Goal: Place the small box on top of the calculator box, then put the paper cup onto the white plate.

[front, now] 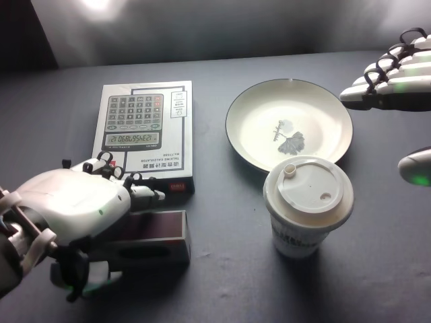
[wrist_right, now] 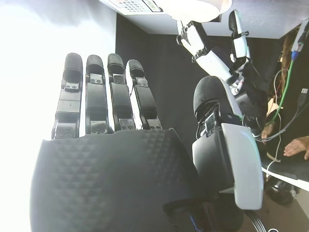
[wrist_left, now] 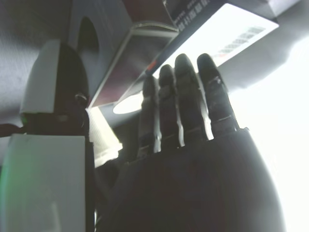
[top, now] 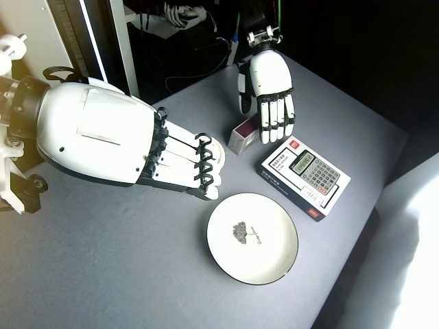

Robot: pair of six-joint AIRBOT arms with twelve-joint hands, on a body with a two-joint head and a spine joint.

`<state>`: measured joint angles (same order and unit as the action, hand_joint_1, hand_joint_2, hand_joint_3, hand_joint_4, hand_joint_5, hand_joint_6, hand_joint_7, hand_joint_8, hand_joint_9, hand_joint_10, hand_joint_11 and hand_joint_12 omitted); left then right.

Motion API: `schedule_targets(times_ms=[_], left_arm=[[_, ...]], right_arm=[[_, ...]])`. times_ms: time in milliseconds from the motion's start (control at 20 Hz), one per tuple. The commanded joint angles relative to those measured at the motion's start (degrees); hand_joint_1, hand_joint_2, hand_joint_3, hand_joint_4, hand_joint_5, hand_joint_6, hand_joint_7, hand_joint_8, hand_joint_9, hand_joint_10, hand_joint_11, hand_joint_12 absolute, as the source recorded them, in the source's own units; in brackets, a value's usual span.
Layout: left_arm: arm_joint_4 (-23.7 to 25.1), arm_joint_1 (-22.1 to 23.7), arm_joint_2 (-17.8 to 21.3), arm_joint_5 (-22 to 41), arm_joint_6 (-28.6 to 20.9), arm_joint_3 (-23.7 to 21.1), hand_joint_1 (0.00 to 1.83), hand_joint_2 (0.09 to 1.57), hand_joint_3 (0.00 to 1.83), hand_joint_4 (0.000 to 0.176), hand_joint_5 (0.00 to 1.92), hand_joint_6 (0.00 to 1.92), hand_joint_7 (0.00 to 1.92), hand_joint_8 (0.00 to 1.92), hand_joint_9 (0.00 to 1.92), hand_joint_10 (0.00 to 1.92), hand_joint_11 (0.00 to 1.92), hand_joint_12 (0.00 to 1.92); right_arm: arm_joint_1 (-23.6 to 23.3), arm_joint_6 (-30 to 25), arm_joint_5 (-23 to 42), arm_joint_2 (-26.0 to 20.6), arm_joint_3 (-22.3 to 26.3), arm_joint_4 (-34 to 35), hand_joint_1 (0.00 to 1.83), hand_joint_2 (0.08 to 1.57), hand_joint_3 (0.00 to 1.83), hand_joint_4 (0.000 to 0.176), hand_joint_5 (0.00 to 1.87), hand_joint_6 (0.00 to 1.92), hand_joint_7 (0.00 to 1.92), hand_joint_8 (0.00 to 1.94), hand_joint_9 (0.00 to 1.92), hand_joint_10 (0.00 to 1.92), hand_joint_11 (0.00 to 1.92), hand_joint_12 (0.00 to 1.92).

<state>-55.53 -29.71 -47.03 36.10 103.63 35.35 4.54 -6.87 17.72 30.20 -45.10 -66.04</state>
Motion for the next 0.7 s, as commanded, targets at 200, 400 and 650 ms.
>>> schedule_targets(times_ms=[200, 400, 650], left_arm=[[2.5, -1.2, -1.2, 4.3, 0.3, 0.8, 1.36, 1.16, 0.0, 0.0, 0.73, 0.01, 0.81, 0.01, 0.78, 0.03, 0.25, 0.93], [2.8, -2.2, -2.3, 4.3, 0.0, 1.6, 1.35, 1.23, 0.0, 0.0, 0.74, 1.05, 0.82, 1.34, 0.65, 1.61, 0.39, 1.32], [2.8, -2.3, -2.3, 4.3, 0.0, 1.9, 1.36, 1.18, 0.0, 0.0, 0.84, 0.89, 0.89, 1.24, 0.72, 1.56, 0.39, 1.33]], right_arm=[[-0.7, -0.3, 2.6, -0.8, 0.0, 1.8, 0.0, 1.33, 0.0, 0.0, 0.15, 0.0, 0.17, 0.0, 0.14, 0.01, 0.0, 0.38], [-0.7, -0.3, 2.6, -0.8, 0.0, 1.8, 0.0, 1.34, 0.0, 0.0, 0.16, 0.0, 0.18, 0.0, 0.15, 0.0, 0.0, 0.39], [-0.7, -0.3, 2.6, -0.8, 0.0, 1.8, 0.0, 1.33, 0.0, 0.0, 0.17, 0.0, 0.2, 0.0, 0.17, 0.0, 0.0, 0.45]])
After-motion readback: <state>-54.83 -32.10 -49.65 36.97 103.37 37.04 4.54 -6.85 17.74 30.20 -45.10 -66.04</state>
